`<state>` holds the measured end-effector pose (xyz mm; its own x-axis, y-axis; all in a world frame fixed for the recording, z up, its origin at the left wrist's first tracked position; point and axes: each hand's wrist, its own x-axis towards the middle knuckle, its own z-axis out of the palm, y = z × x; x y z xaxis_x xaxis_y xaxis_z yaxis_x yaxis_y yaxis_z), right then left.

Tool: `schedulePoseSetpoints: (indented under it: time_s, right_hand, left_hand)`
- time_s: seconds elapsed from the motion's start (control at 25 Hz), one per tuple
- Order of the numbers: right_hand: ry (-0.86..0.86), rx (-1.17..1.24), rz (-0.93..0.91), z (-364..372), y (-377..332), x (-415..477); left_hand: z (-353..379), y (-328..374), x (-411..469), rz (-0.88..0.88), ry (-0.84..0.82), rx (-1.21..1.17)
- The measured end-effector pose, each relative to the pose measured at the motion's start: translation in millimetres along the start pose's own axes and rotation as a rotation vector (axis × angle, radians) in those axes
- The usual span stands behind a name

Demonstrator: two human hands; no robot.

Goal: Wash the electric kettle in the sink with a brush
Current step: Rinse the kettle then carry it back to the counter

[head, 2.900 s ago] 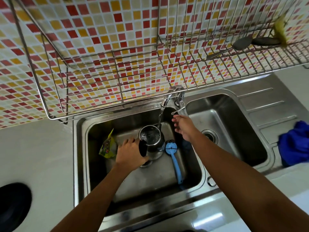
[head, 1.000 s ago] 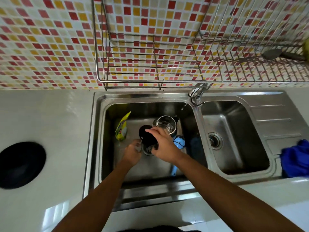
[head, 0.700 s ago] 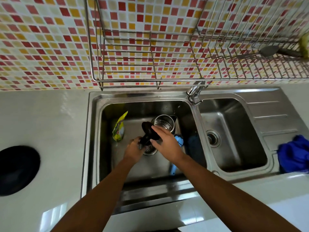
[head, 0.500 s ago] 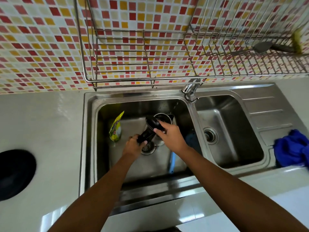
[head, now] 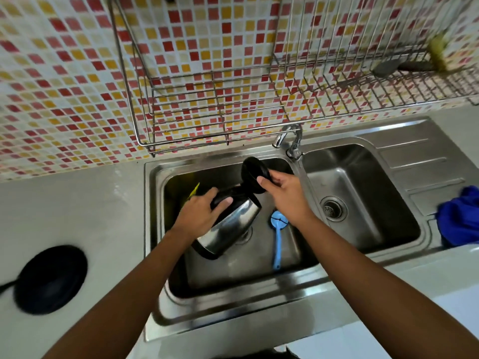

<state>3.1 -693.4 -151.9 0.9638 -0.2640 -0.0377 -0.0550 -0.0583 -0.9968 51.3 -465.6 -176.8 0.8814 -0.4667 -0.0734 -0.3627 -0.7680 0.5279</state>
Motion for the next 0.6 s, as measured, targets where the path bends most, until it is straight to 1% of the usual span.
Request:
schedulePoseSetpoints:
  time_s: [0.08, 0.2, 0.36, 0.44, 0.6]
  right_hand:
    - [-0.001, 0.052, 0.017, 1, 1, -1]
    - [-0.031, 0.101, 0.026, 8, -1, -6]
    - [-0.017, 0.150, 0.094, 12, 3, -11]
    - [0.010, 0.185, 0.148, 13, 7, -12]
    - [0.072, 0.387, 0.313, 15, 8, -15]
  left_hand:
    - [-14, 3, 2, 0.042, 0.010, 0.121]
    - [-34, 7, 6, 0.095, 0.005, 0.234]
    - [-53, 12, 14, 0.121, -0.076, 0.330]
    - [-58, 17, 18, 0.141, -0.111, 0.398]
    - [-68, 38, 27, 0.138, -0.198, 0.557]
